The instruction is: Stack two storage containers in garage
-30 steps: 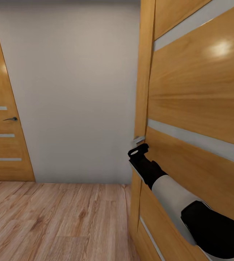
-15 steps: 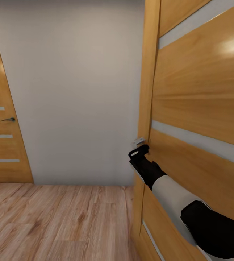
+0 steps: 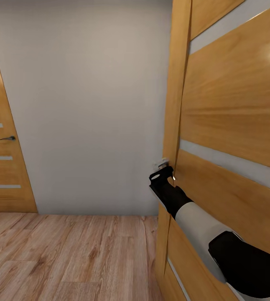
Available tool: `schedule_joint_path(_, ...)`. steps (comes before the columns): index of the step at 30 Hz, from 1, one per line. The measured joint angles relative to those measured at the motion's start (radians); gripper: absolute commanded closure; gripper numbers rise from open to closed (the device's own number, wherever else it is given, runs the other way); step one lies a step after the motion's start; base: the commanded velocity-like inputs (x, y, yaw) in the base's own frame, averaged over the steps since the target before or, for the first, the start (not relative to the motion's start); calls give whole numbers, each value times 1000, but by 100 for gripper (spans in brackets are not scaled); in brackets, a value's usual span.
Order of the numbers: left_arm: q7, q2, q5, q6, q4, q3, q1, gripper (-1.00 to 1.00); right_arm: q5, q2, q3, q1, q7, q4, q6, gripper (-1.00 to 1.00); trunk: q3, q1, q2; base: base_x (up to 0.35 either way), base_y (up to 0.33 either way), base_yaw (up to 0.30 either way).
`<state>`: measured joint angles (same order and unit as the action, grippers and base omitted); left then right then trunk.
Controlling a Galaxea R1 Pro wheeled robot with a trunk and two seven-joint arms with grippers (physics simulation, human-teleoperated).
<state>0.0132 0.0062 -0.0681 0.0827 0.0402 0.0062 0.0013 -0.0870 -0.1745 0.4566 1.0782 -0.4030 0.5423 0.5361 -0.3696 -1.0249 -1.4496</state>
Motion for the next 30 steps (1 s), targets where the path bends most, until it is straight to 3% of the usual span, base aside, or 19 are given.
schedule_joint_path(15, 0, 0, 0, 0, 0, 0, 0, -100, -1, 0, -2, 0, 0, 0, 2, -100, 0, 0, 0, 0, 0, 0)
schedule_joint_path(22, 0, 0, 0, 0, 0, 0, 0, -100, -2, 0, -27, 5, -2, -6, 6, -100, 0, 0, 0, 0, 0, 0)
schedule_joint_path(25, 0, 0, 0, 0, 0, 0, 0, -100, 1, 0, -40, 44, -3, -72, -4, -100, 0, 0, 0, 0, 0, 0)
schedule_joint_path(30, 0, 0, 0, 0, 0, 0, 0, -100, 1, 0, -64, 120, -3, -238, -99, -100, 0, 0, 0, 0, 0, 0)
